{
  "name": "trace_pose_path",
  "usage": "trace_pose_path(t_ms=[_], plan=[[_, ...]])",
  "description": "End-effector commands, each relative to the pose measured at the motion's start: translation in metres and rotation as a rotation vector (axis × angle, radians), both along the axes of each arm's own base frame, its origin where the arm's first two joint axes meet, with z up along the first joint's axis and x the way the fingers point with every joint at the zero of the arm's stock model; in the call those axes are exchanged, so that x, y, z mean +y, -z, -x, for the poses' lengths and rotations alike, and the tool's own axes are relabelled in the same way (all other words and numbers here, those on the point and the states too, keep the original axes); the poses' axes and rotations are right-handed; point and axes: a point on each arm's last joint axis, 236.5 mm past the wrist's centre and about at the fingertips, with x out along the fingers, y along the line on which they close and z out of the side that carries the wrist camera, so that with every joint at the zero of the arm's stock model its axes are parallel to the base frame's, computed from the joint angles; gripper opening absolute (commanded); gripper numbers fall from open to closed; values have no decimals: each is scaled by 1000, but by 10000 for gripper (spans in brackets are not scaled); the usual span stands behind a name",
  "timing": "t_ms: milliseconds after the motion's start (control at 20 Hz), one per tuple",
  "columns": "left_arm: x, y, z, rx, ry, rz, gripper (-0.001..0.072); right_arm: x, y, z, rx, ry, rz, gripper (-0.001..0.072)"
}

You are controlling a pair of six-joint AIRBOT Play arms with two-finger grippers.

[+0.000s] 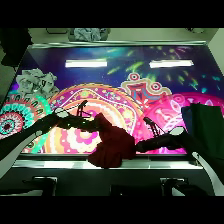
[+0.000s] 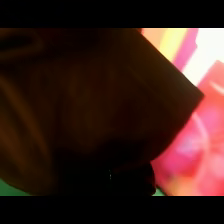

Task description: Fold the shirts.

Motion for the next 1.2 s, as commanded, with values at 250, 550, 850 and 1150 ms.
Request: trace_pose_path(t_ms=[250, 550, 850, 1150], plan=[[39, -286, -85, -728, -38, 127, 29, -35, -281, -129, -983, -129, 286, 37], [105, -560, 17, -1379, -187, 182, 29, -64, -553, -51, -1648, 146, 327, 38], [143, -583, 66, -1462, -307, 35, 29, -101, -545, -7, -1571, 214, 482, 38], [141, -459, 30, -1053, -149, -127, 29, -103, -392, 1, -920, -52, 547, 38]])
